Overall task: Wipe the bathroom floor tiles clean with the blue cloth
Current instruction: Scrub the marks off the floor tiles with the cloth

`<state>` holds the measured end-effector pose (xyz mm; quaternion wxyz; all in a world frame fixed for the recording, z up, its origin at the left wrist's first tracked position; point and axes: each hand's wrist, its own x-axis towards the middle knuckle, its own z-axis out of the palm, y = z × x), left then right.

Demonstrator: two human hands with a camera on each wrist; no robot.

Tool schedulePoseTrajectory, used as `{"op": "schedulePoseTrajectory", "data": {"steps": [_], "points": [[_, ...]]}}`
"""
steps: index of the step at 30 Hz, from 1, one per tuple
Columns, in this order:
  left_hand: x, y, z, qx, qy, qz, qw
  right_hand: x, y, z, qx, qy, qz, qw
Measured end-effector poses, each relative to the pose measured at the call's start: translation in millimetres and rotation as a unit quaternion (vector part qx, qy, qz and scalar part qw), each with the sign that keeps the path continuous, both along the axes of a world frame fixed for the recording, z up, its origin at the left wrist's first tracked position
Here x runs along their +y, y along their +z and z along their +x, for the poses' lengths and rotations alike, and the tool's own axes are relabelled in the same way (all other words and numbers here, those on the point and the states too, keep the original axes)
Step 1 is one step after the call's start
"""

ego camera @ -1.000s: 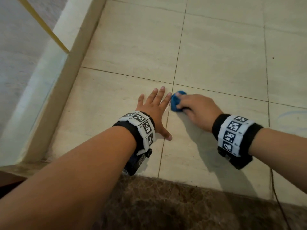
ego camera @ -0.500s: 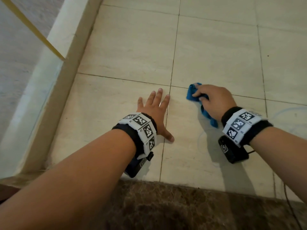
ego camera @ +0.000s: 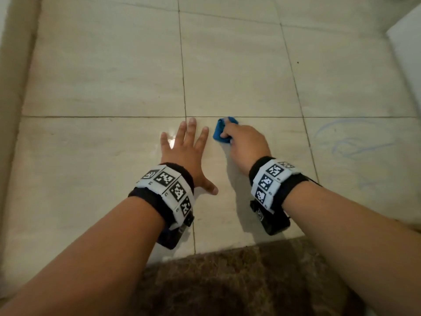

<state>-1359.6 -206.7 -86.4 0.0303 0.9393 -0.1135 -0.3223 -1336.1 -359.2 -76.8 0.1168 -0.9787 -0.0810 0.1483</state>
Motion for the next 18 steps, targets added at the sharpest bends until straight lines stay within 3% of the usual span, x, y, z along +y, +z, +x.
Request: {"op": "schedulePoseTrajectory", "data": {"steps": [3, 5, 8, 11, 15, 18], "points": [[1.8, 0.8, 1.0, -0.001, 0.006, -0.011, 1.0, 2.3, -1.6, -25.0, 0.006, 0.08, 0.012, 0.997], [3.1, 2.6, 0.3, -0.001, 0.006, -0.016, 1.0, -4.5, -1.7, -22.7, 0.024, 0.084, 0.02, 0.996], [3.1, 0.7, 0.7, -0.003, 0.001, -0.013, 1.0, -14.3, 1.2, 2.7, 0.036, 0.009, 0.053, 0.998], [3.1, -1.2, 2.4, -0.001, 0.01, -0.014, 1.0, -12.7, -3.1, 28.6, -0.039, -0.08, 0.049, 0.995], [0.7, -0.6, 3.5, -0.004, 0.01, -0.003, 1.0, 3.0, -8.5, 11.9, -0.003, 0.019, 0.04, 0.999], [0.3, 3.1, 2.2, 0.007, 0.017, -0.003, 1.0, -20.6, -4.2, 16.7, 0.015, 0.064, 0.031, 0.997]]}}
